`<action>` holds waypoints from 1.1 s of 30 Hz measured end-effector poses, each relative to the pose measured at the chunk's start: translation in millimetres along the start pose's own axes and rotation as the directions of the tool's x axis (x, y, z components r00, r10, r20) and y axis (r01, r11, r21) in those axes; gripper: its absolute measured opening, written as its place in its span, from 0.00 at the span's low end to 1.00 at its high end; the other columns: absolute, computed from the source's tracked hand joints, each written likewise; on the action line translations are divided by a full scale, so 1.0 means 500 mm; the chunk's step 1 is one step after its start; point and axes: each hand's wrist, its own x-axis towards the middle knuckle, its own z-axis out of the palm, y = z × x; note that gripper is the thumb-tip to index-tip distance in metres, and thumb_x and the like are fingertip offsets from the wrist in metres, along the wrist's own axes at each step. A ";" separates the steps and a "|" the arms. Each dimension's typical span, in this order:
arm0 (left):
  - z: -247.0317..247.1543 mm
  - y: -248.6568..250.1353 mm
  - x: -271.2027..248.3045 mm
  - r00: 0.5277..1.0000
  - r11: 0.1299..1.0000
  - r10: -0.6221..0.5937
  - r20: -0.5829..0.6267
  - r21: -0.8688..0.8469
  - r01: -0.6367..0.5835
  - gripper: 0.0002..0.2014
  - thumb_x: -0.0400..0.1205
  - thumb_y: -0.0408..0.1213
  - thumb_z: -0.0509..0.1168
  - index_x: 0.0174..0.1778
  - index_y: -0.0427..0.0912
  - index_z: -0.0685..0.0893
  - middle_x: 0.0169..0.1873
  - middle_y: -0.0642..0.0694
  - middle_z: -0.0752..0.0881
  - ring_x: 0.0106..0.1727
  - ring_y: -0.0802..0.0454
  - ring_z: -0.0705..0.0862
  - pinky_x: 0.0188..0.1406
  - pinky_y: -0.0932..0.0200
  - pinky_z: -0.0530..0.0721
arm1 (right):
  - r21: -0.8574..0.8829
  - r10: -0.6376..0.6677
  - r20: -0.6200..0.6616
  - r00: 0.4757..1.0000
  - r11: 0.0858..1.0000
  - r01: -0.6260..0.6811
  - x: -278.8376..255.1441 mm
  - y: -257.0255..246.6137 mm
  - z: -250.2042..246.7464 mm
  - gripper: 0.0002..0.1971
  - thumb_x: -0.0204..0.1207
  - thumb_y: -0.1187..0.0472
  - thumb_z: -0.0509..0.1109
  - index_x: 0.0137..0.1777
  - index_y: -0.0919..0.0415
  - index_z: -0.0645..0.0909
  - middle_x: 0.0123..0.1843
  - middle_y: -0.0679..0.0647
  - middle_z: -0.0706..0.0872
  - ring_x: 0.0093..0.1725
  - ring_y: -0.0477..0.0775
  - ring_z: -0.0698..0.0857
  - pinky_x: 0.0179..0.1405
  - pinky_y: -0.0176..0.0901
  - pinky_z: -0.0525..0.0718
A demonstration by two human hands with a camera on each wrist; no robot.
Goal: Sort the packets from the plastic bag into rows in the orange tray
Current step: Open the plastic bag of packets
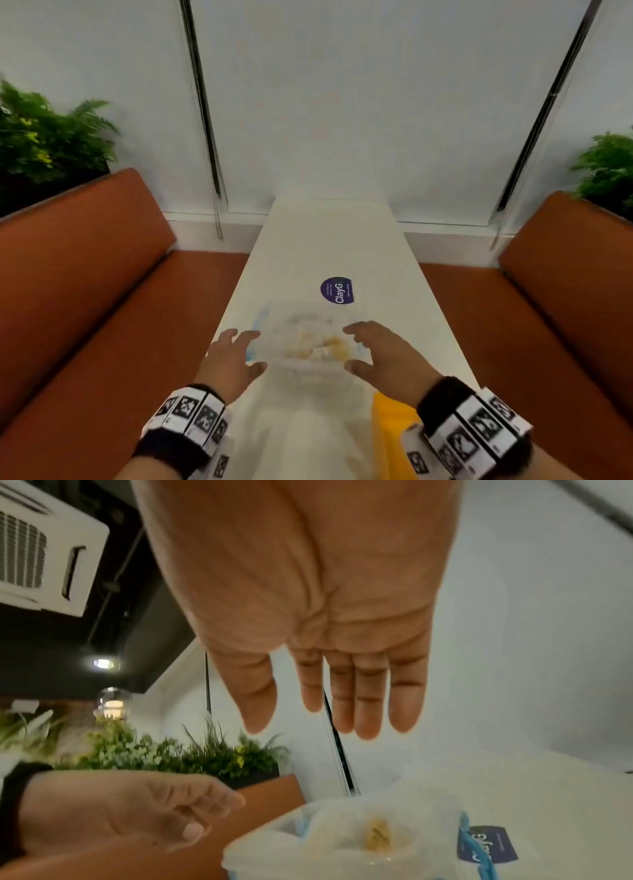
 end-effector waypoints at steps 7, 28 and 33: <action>0.009 0.017 0.063 0.975 0.991 -0.086 0.205 -0.083 0.105 0.40 0.74 0.62 0.63 0.80 0.53 0.58 0.72 0.43 0.70 0.67 0.48 0.76 0.65 0.53 0.75 | -0.403 0.091 0.120 0.989 0.915 -0.035 0.206 0.041 0.083 0.29 0.79 0.50 0.62 0.78 0.55 0.61 0.74 0.54 0.73 0.72 0.57 0.72 0.70 0.55 0.65; -0.083 0.033 -0.043 0.997 0.274 0.062 0.055 -0.961 0.036 0.25 0.78 0.40 0.60 0.73 0.44 0.72 0.66 0.44 0.81 0.66 0.45 0.79 0.60 0.54 0.76 | -0.147 -0.331 -0.704 0.629 0.934 0.327 0.045 -0.007 0.020 0.15 0.68 0.65 0.58 0.46 0.60 0.85 0.42 0.52 0.82 0.47 0.47 0.76 0.34 0.32 0.78; -0.114 0.018 -0.111 0.992 0.317 0.070 0.106 -0.945 0.078 0.20 0.80 0.48 0.64 0.60 0.38 0.84 0.55 0.39 0.88 0.57 0.41 0.87 0.62 0.44 0.81 | -0.242 -0.532 -0.627 0.570 0.828 0.506 -0.053 -0.040 0.082 0.08 0.84 0.60 0.56 0.50 0.57 0.77 0.48 0.49 0.75 0.49 0.51 0.77 0.43 0.36 0.80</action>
